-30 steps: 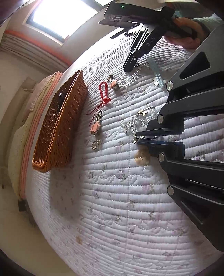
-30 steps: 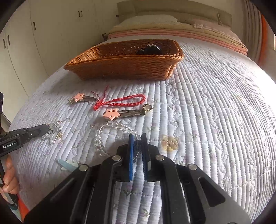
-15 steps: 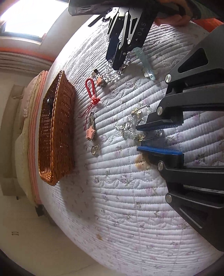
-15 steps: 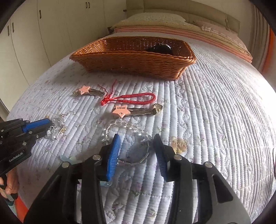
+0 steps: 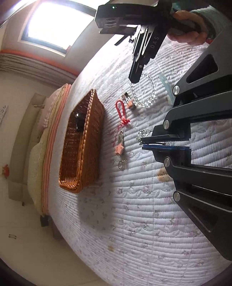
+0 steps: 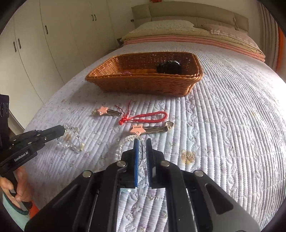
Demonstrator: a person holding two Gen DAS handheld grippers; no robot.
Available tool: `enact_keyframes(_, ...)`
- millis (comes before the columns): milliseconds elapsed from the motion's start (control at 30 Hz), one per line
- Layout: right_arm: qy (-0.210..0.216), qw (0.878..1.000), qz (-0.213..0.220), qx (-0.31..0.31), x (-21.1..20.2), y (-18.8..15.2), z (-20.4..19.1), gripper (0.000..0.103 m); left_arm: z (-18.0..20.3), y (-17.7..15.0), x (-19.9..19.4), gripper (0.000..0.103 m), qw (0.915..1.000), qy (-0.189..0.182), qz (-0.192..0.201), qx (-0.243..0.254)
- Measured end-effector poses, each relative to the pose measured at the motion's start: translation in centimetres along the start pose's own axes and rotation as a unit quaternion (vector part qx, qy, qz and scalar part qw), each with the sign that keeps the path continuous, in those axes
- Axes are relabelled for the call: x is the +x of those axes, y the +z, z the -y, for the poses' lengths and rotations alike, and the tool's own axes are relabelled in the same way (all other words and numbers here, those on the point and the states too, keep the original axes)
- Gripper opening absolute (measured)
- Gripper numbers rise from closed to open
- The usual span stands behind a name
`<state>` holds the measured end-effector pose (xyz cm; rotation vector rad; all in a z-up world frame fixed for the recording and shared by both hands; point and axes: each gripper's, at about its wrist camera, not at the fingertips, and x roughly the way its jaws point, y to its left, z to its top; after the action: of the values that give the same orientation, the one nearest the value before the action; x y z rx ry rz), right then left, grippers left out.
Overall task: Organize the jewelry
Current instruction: 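Carry both chain pieces into the basket and open both tools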
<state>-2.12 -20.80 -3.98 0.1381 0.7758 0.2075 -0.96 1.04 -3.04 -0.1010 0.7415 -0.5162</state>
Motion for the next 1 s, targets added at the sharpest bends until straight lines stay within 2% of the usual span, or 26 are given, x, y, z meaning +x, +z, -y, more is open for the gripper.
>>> enact_keyframes(67,0.010,1.000,0.006,0.001,-0.8,0.7,-0.2,0.006,0.4,0.6,-0.8,0.001,0.9999,-0.013,0.009,0.001)
enact_keyframes(333,0.001,0.999,0.040,-0.010,-3.3,3.1,-1.1,0.006,1.6,4.3,-2.9,0.001,0.9982,-0.031,0.050,0.015)
enact_keyframes(600,-0.010,0.996,0.088,-0.024,-4.1,9.3,-1.3,0.006,2.0,10.6,-2.6,0.001,0.9942,-0.033,0.096,0.034)
enact_keyframes(767,-0.017,0.995,0.094,-0.022,-1.6,13.7,-0.8,0.006,1.4,14.4,0.0,0.001,0.9929,-0.021,0.111,0.037)
enact_keyframes(833,-0.002,0.996,0.086,-0.012,0.3,15.3,-0.2,0.006,0.7,15.7,1.6,0.001,0.9929,-0.019,0.113,0.032)
enact_keyframes(1000,-0.001,0.998,0.056,0.002,5.5,17.4,0.7,0.006,-1.6,17.0,6.4,0.001,0.9947,-0.018,0.101,0.008)
